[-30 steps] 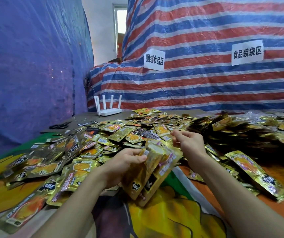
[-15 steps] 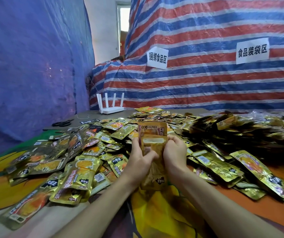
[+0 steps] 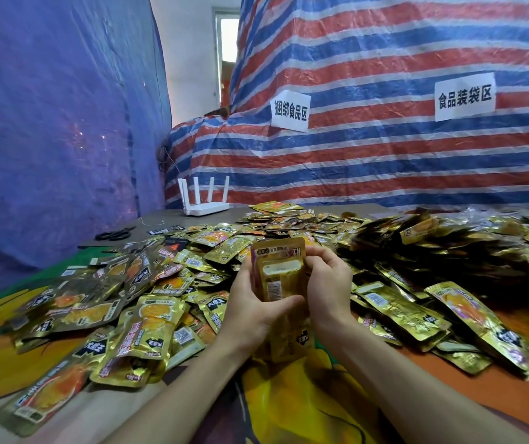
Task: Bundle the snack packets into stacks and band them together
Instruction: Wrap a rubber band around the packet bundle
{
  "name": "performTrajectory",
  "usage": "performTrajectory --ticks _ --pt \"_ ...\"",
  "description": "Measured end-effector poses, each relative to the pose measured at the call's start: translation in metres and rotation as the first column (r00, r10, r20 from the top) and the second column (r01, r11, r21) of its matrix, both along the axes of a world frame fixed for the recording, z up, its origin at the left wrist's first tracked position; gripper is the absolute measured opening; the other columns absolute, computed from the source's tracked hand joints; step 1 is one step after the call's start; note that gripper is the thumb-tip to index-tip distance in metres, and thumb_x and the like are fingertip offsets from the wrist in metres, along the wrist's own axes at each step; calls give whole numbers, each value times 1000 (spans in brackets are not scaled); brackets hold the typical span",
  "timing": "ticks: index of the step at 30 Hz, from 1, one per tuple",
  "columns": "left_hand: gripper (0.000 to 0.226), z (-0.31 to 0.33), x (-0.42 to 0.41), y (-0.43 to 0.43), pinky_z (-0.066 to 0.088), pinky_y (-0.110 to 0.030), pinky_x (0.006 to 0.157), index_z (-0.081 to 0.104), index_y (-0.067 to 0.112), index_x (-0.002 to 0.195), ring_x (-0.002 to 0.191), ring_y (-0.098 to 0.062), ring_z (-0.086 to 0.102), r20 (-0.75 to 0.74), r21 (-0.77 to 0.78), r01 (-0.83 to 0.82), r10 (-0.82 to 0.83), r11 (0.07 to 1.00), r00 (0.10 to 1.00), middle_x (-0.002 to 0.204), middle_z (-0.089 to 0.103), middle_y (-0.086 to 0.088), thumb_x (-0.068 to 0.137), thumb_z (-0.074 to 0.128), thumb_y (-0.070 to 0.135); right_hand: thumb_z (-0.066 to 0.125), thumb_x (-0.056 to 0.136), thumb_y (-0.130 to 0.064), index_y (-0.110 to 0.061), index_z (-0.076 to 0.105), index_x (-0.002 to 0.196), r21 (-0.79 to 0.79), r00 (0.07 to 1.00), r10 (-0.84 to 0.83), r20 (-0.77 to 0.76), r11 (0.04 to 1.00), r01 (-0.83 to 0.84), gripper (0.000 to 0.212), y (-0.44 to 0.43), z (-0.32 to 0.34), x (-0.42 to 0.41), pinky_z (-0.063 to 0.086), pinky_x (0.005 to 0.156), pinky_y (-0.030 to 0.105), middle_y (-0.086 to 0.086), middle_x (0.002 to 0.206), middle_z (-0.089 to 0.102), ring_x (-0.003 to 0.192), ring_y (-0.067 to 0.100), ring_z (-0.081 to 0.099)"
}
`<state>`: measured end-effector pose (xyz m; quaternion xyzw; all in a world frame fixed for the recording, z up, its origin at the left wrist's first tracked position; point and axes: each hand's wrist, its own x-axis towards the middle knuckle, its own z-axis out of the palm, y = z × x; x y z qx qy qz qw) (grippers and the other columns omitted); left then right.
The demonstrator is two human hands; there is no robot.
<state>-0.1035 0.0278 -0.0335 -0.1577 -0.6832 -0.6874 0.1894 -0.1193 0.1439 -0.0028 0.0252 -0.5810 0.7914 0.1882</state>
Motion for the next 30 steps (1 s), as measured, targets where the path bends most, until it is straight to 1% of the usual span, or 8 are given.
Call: performTrajectory --ticks 4,10,12,16,18,20,22,30 --pt "76 -1 2 4 58 -24 73 52 23 124 96 -18 74 63 61 137 -141 989 988 104 76 1 60 89 1 45 95 0 -11 70 82 -80 1000 -1 -6 997 0 30 1 2 2 63 77 49 14 86 75 85 32 73" --pt "45 0 1 7 60 -29 69 65 12 115 89 -22 75 185 78 134 -147 988 972 97 78 -4 76 79 -6 43 95 3 -11 73 80 -91 999 50 -21 995 -51 36 5 1 -2 63 63 37 9 78 75 72 22 73" --pt "37 5 -1 4 62 -34 69 70 9 107 86 -26 75 249 173 123 -164 977 954 96 78 -9 74 77 -6 43 94 7 -11 74 81 -46 998 59 11 997 -58 38 9 0 -6 60 58 33 9 79 74 70 19 72" --pt "53 17 2 -8 56 -55 91 71 4 113 101 -41 71 359 275 114 -212 955 909 107 74 -21 61 79 14 60 95 3 -11 70 103 153 986 168 17 974 -169 19 21 -5 -12 54 53 22 0 74 76 63 10 71" --pt "53 19 2 -13 58 -56 85 70 5 115 98 -41 72 408 301 107 -229 948 884 109 74 -22 64 79 17 67 93 1 -12 66 110 209 970 244 13 948 -242 21 24 -7 -14 55 56 22 1 79 78 69 12 74" --pt "49 20 2 -17 61 -49 69 70 6 115 89 -37 74 438 355 124 -282 927 854 105 74 -21 68 77 16 71 90 0 -11 70 106 250 966 257 11 935 -251 19 24 -6 -15 57 60 22 5 87 79 78 15 77" --pt "47 21 2 -19 61 -45 65 70 5 115 87 -36 75 443 371 140 -307 918 842 104 75 -21 70 76 16 75 86 0 -12 75 93 294 973 232 1 930 -222 14 23 -6 -14 56 59 20 3 85 79 77 13 76" --pt "58 23 4 -17 59 -49 85 68 3 121 100 -38 72 478 290 146 -276 946 834 112 73 -22 64 78 13 74 82 2 -20 81 63 131 957 210 202 962 -239 30 20 -6 -12 56 55 27 6 77 78 66 18 73"
